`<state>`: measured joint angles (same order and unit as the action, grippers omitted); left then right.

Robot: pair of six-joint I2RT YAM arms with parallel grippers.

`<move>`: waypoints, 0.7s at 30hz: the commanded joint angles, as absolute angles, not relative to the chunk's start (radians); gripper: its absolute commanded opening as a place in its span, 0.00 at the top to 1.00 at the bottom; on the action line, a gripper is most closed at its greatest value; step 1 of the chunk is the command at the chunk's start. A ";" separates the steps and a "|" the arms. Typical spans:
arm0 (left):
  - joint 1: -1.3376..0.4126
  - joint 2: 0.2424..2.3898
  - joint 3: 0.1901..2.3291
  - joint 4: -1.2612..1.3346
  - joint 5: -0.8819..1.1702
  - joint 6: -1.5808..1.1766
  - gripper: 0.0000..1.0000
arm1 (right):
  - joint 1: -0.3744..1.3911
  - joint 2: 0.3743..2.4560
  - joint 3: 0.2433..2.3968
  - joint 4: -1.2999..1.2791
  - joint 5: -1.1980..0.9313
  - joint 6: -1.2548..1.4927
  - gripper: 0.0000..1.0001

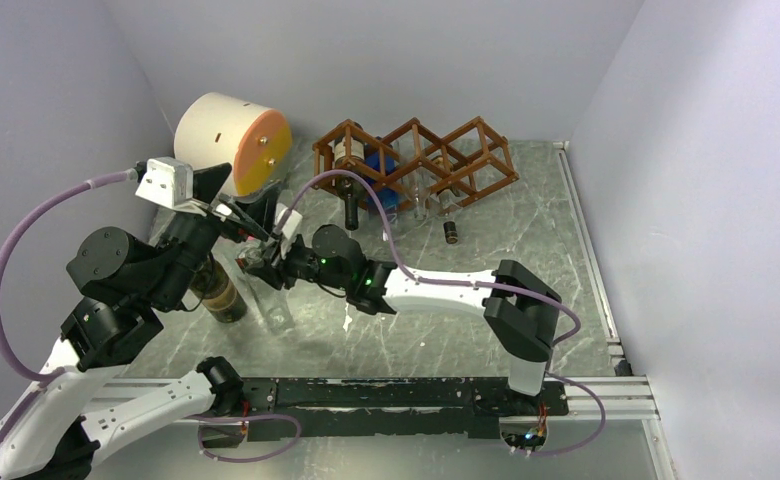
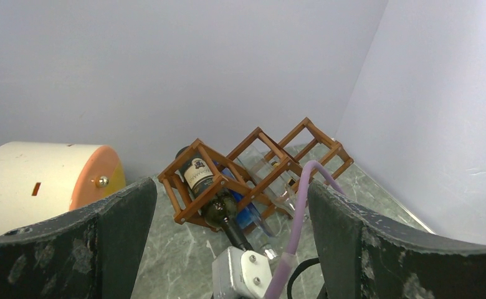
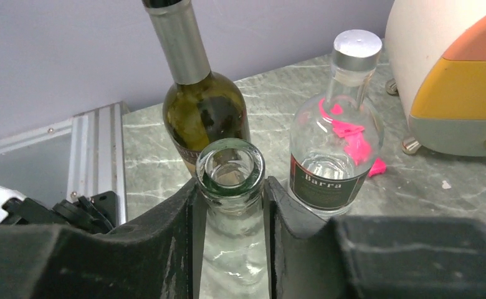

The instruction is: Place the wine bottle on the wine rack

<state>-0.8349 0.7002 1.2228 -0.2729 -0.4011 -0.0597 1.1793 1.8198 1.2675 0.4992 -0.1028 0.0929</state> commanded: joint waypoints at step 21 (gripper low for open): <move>-0.838 0.732 1.199 -0.243 -0.438 -0.059 0.06 | 1.178 1.462 0.961 0.546 0.255 -0.022 1.00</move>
